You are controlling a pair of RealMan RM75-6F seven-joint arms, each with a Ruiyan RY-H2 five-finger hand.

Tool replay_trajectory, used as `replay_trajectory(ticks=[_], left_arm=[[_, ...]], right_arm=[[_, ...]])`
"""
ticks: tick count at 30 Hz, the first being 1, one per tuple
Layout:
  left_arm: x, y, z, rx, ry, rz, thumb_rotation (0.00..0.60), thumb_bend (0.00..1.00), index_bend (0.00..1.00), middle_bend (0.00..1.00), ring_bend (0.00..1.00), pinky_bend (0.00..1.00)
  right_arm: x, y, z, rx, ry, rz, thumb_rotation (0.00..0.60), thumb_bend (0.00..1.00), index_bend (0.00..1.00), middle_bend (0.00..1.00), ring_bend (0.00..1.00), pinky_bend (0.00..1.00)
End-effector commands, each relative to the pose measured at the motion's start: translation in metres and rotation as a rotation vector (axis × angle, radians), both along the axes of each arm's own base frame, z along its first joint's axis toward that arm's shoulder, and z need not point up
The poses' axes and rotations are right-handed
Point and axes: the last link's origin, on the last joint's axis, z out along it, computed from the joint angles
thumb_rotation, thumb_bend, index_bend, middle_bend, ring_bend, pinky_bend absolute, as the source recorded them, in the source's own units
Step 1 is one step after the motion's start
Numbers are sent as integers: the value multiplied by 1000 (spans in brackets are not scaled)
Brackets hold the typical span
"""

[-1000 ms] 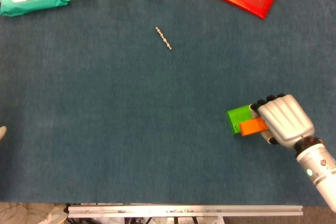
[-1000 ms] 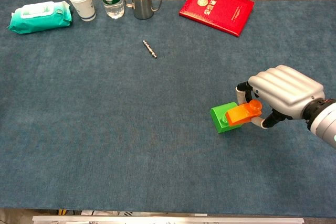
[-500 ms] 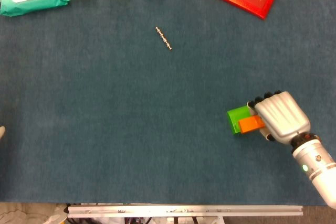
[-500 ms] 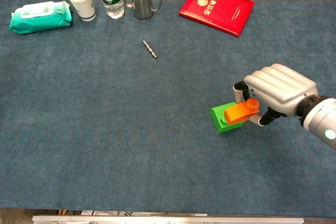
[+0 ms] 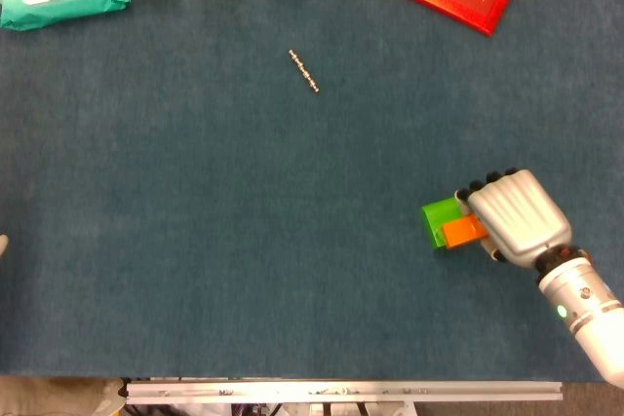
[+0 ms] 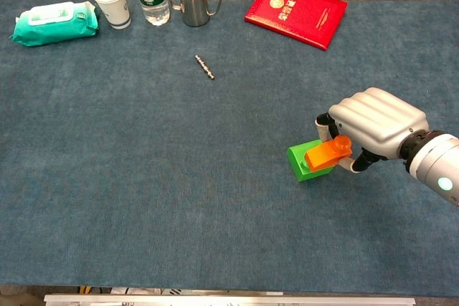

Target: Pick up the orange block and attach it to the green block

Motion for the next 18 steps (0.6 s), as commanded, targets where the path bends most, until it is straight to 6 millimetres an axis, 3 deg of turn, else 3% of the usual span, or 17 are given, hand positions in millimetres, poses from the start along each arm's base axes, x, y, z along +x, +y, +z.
replay_trajectory(ticks=[1, 18], left_arm=[[0, 0, 0, 1, 0, 1, 600, 173, 169, 192, 184, 127], [-1, -1, 0, 3, -4, 0, 600, 173, 169, 192, 184, 127]], right_arm=[[1, 0, -1, 4, 2, 3, 600, 334, 628, 497, 415, 471], [1, -1, -3, 1, 36, 9, 600, 334, 628, 497, 415, 471]])
